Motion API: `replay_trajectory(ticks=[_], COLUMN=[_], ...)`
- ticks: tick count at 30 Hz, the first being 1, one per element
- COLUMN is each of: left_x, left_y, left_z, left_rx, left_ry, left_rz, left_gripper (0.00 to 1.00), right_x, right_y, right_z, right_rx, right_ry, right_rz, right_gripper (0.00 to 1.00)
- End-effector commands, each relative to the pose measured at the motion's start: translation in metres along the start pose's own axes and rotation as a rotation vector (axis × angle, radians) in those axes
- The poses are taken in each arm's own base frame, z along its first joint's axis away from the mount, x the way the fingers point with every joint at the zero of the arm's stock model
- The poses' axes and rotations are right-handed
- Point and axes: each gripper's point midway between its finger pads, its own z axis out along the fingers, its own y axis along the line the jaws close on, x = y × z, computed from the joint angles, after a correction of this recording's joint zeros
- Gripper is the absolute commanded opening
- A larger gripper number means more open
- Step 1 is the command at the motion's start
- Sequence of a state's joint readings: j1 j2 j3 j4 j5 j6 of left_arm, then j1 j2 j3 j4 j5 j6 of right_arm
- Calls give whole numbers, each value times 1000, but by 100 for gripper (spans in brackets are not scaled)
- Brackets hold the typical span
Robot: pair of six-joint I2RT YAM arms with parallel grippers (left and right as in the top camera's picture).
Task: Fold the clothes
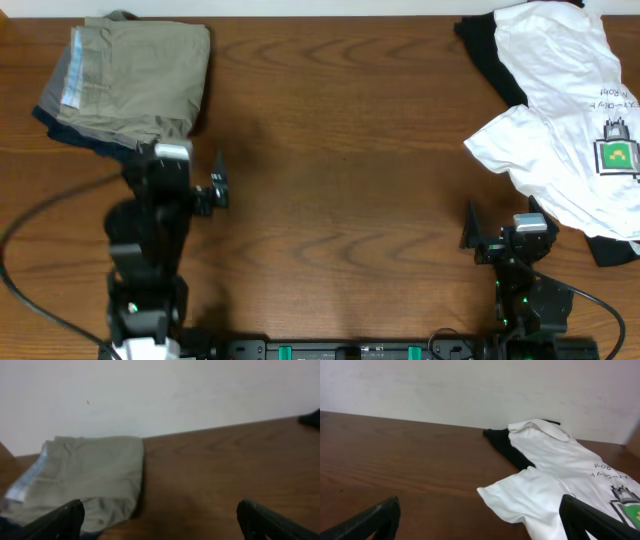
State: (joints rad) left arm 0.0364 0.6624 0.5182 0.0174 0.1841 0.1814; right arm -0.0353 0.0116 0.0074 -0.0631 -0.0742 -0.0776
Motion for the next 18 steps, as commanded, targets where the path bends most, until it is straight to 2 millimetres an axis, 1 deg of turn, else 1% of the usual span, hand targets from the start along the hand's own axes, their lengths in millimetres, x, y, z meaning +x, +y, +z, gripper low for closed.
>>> replay_trajectory(ticks=[1, 5, 10, 18], left_x=[10, 25, 37, 56], left_y=[-7, -11, -13, -16], left_z=[-17, -32, -44, -48], left_rx=[4, -2, -8, -9], left_ry=[-72, -124, -184, -232], left_rz=[-11, -5, 2, -22], left_gripper=[98, 98, 98, 98], right_x=[1, 1, 1, 1], right_y=[-3, -3, -3, -3], right_z=[0, 0, 0, 0], right_rx=[15, 15, 15, 15], right_ry=[1, 1, 1, 1], right_rz=[-5, -5, -5, -5], right_gripper=[99, 99, 99, 99])
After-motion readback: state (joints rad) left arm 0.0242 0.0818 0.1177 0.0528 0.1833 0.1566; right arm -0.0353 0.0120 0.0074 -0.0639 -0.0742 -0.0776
